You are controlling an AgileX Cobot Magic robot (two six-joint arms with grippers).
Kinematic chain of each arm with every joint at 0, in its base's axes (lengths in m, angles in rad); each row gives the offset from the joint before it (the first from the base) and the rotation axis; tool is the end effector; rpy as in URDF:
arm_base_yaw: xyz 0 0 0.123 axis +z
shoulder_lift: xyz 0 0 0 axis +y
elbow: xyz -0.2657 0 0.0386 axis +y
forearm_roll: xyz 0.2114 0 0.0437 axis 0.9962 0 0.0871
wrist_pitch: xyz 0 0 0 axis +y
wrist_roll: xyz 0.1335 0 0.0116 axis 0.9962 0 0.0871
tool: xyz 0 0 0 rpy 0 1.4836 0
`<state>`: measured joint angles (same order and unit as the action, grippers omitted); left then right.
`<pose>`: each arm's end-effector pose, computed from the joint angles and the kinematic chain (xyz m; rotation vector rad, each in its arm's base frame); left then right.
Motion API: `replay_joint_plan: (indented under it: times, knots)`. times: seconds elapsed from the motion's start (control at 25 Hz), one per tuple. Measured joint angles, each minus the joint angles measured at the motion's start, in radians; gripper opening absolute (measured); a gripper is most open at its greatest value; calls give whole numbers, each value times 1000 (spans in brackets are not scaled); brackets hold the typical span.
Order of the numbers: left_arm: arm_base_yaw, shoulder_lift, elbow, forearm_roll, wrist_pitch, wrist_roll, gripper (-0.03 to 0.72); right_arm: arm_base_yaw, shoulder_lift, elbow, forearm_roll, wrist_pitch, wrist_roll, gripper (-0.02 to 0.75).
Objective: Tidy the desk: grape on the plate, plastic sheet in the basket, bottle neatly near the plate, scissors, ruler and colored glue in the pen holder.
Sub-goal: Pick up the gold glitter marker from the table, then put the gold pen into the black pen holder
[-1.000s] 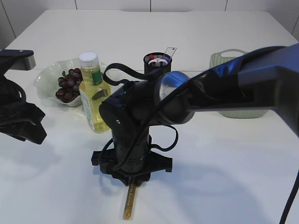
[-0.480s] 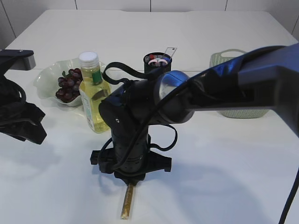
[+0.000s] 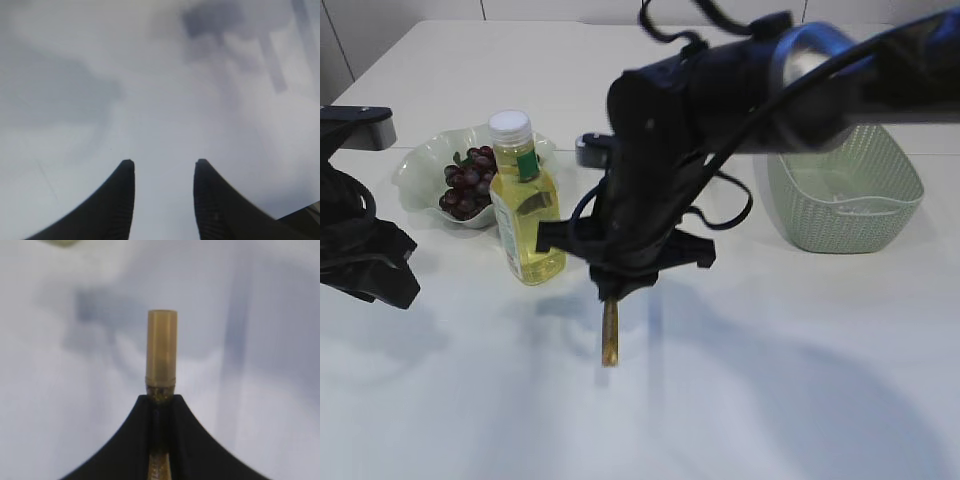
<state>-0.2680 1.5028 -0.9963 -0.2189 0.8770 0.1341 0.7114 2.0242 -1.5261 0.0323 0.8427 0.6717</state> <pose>0.2484 -0.0914 0.1996 0.4072 2.8376 -0.2954 0.3004 0.2632 0.1550 -0.0320 2.8967 0.3262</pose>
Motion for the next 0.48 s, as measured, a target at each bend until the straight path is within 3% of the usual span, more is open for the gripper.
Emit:
replay_joint_plan:
  times: [0.24, 0.48]
  knots:
    - [0, 0, 0, 0, -2, 0, 289, -153, -122, 2, 167, -70, -316, 81]
    - [0, 0, 0, 0, -4, 0, 289, -331, -157, 3, 504, -177, -741, 81]
